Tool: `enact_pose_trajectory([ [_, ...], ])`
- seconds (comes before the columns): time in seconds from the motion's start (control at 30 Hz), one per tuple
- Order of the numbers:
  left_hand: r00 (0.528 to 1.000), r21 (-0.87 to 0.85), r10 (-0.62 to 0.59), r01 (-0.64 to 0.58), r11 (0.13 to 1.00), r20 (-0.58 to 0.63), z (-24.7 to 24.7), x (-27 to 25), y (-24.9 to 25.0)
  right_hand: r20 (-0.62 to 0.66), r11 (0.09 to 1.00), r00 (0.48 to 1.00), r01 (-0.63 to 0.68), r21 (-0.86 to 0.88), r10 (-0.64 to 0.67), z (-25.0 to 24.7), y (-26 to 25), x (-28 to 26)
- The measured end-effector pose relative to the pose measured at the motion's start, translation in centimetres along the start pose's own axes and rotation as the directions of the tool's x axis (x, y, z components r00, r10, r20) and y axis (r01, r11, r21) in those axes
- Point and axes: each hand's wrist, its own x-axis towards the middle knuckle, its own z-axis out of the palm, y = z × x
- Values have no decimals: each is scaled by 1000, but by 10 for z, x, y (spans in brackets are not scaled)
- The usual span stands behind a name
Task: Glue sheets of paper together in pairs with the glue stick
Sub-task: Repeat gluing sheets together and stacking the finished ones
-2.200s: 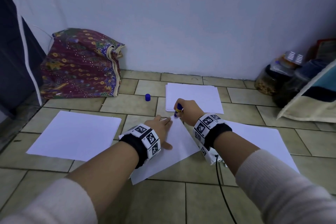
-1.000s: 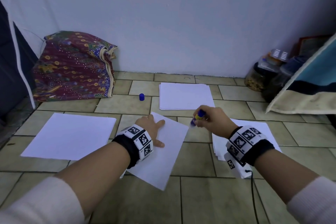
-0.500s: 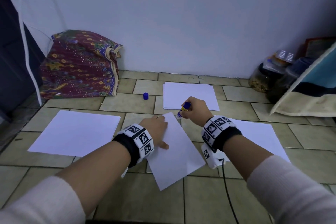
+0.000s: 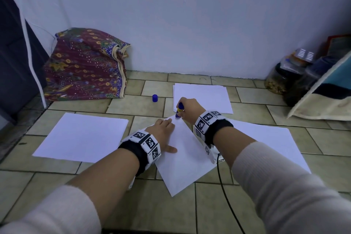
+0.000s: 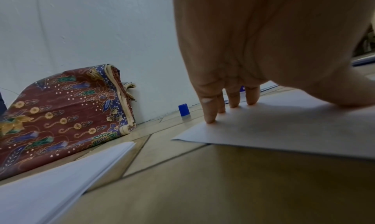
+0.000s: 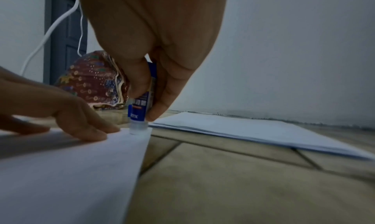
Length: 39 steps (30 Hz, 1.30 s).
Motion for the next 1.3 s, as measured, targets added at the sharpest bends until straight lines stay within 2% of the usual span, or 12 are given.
enact_pose_trajectory([
  [0.13, 1000, -9, 2, -2, 1000, -18, 1, -1, 0, 53, 991, 998, 52, -127, -46, -5, 0, -5],
  [0.4, 1000, 0, 4, -4, 1000, -15, -2, -2, 2, 167, 975, 980, 141, -173, -112, -17, 10, -40],
  [0.77, 1000, -19, -15, 15, 1000, 15, -4, -1, 1, 254, 955, 943, 256, -151, -213, -21, 49, -96],
  [0.97, 999, -20, -21, 22, 1000, 31, -4, -1, 1, 305, 952, 927, 271, -145, -218, -24, 64, -126],
  [1.03, 1000, -3, -19, 19, 1000, 12, -3, 0, 1, 314, 949, 923, 278, -148, -221, -25, 68, -133],
  [1.1, 1000, 85, -17, 19, 996, -25, -4, 0, 2, 332, 945, 917, 286, -158, -222, -27, 72, -137],
  [1.2, 994, 173, -54, 70, 983, -98, -6, -5, 7, 363, 952, 910, 269, -146, -201, -33, 74, -139],
  [1.27, 990, 195, -42, 69, 978, -138, -9, -8, 11, 315, 969, 930, 229, -89, -191, -41, 75, -136],
  [1.3, 989, 201, 4, 26, 979, -148, -9, -8, 13, 258, 978, 948, 203, -42, -186, -45, 77, -133],
])
